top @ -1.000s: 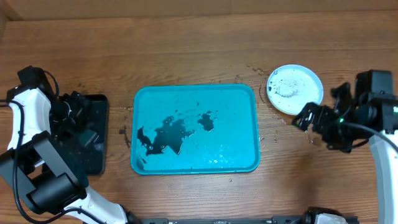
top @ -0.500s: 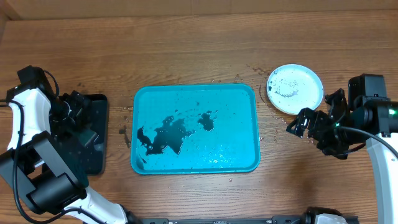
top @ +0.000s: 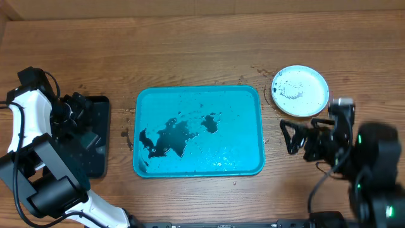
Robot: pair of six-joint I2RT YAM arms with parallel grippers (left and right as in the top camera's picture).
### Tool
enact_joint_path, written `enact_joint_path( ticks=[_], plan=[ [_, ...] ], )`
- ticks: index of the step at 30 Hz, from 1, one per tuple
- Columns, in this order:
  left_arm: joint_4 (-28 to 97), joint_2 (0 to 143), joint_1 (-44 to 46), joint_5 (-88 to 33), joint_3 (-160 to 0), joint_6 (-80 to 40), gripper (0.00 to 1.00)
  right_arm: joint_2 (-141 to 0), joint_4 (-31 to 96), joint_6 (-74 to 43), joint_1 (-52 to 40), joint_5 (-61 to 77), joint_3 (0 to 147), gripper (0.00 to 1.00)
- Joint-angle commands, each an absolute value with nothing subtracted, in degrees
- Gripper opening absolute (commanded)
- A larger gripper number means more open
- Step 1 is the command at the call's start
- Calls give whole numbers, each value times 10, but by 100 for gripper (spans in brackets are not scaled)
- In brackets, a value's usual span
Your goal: Clean dirty plates on tray and stack at the side
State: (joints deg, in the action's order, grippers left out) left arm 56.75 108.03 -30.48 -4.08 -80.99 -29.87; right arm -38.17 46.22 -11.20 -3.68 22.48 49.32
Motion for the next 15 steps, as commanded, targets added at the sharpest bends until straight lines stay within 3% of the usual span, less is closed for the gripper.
enact_joint_path(
  ticks=[1,8,15],
  plan=[
    [567,1080,-303,-41,-810,-298,100,-283,428,-84,-44,226,412,100],
    [567,1080,-303,-41,-810,-298,100,-45,344,-25,-44,211,257,100],
    [567,1080,-303,-41,-810,-298,100,-2,188,-25,-31,202,151,100]
  ],
)
